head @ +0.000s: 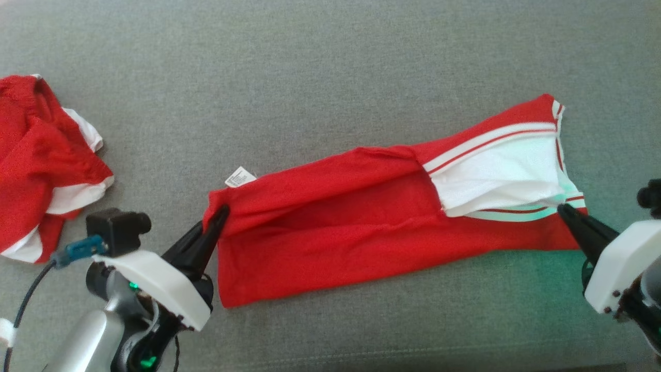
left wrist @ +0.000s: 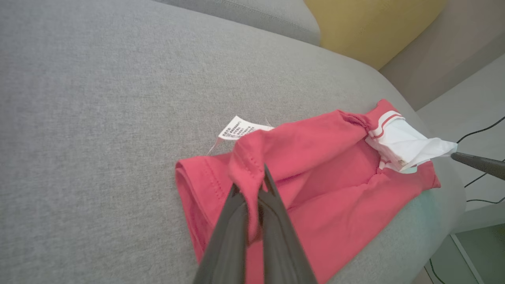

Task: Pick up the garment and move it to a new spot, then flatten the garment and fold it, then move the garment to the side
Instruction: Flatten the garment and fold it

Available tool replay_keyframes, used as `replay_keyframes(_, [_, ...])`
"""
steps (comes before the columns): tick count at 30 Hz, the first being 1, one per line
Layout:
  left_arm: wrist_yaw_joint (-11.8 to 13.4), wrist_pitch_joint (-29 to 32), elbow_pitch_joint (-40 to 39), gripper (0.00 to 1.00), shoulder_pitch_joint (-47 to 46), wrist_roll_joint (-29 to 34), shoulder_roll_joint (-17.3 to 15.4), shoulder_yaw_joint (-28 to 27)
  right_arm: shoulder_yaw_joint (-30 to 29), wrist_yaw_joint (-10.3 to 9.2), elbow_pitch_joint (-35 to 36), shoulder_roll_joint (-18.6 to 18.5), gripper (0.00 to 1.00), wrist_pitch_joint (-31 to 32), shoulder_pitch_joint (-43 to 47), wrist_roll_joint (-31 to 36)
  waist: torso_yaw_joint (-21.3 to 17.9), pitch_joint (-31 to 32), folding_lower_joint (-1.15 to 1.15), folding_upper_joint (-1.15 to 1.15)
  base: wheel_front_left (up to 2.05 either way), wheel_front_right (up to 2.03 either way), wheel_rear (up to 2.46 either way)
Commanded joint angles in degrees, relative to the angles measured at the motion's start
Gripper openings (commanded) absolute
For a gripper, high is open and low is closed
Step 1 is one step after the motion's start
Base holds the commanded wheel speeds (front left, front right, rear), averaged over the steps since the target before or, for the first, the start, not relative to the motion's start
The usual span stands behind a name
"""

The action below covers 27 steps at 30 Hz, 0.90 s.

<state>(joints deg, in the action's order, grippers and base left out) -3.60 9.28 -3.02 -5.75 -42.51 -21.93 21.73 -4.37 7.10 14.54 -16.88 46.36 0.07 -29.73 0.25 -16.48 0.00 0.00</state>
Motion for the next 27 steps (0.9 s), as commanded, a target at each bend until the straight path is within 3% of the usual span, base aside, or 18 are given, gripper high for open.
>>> replay_keyframes(1, [-0.5, -1.0, -1.1, 0.00, -0.6, 0.6, -1.5, -2.1, 0.9, 0.39, 2.1, -1.7, 0.00, 0.3, 0.1, 0.2, 0.0, 0.4, 0.00, 0.00, 0.00, 0.00, 0.00])
replay_keyframes(2, [-0.5, -1.3, -0.5, 0.21, -0.3, 0.9, -1.6, -1.9, 1.2, 0.39, 2.2, -1.9, 0.46, 0.3, 0.1, 0.4, -0.1, 0.6, 0.00, 0.00, 0.00, 0.00, 0.00])
replay_keyframes(3, [-0.5, -1.4, 0.1, 0.55, 0.0, 1.5, -1.8, -1.5, 1.4, 0.39, 2.1, -2.1, 1.00, 0.3, 0.2, 0.6, -0.1, 0.8, 0.00, 0.00, 0.00, 0.00, 0.00])
replay_keyframes(4, [-0.6, -1.5, 0.7, 1.00, 0.2, 2.4, -2.1, -0.8, 1.7, 0.39, 2.2, -2.5, 1.00, 0.5, 0.3, 1.0, -0.1, 0.9, 0.00, 0.00, 0.00, 0.00, 0.00])
replay_keyframes(8, [0.5, -2.2, 3.3, 1.00, 1.0, 5.3, -2.2, 0.8, 1.3, 0.39, 3.0, -3.4, 1.00, 1.4, -1.0, 1.1, -0.3, 1.2, 0.00, 0.00, 0.00, 0.00, 0.00])
replay_keyframes(12, [4.4, -9.6, 3.2, 1.00, 1.1, 9.5, -0.6, -0.7, -0.2, 0.39, 2.5, -3.5, 1.00, 2.5, -4.6, 2.0, -0.4, 0.8, 0.00, 0.00, 0.00, 0.00, 0.00])
replay_keyframes(16, [8.3, -20.3, 1.9, 1.00, 1.0, 13.0, 2.9, -2.9, -0.5, 0.39, -2.1, -1.9, 1.00, 3.7, -9.2, 5.5, 0.4, 0.0, 0.00, 0.00, 0.00, 0.00, 0.00])
replay_keyframes(19, [10.1, -23.6, 1.2, 1.00, 0.8, 14.7, 6.3, -4.6, -0.8, 0.39, -7.8, 0.4, 1.00, 2.7, -12.7, 9.1, 1.4, -0.5, 0.00, 0.00, 0.00, 0.00, 0.00])
replay_keyframes(22, [10.2, -24.2, 0.3, 1.00, 0.9, 16.4, 10.3, -5.6, -1.5, 0.39, -14.2, 2.5, 1.00, 1.9, -14.6, 12.0, 2.8, -0.7, 0.00, 0.00, 0.00, 0.00, 0.00])
replay_keyframes(27, [7.5, -24.3, -2.4, 1.00, 2.3, 20.6, 16.3, -7.6, -2.6, 0.39, -22.5, 3.9, 1.00, 0.3, -16.2, 15.5, 4.3, -1.2, 0.00, 0.00, 0.00, 0.00, 0.00])
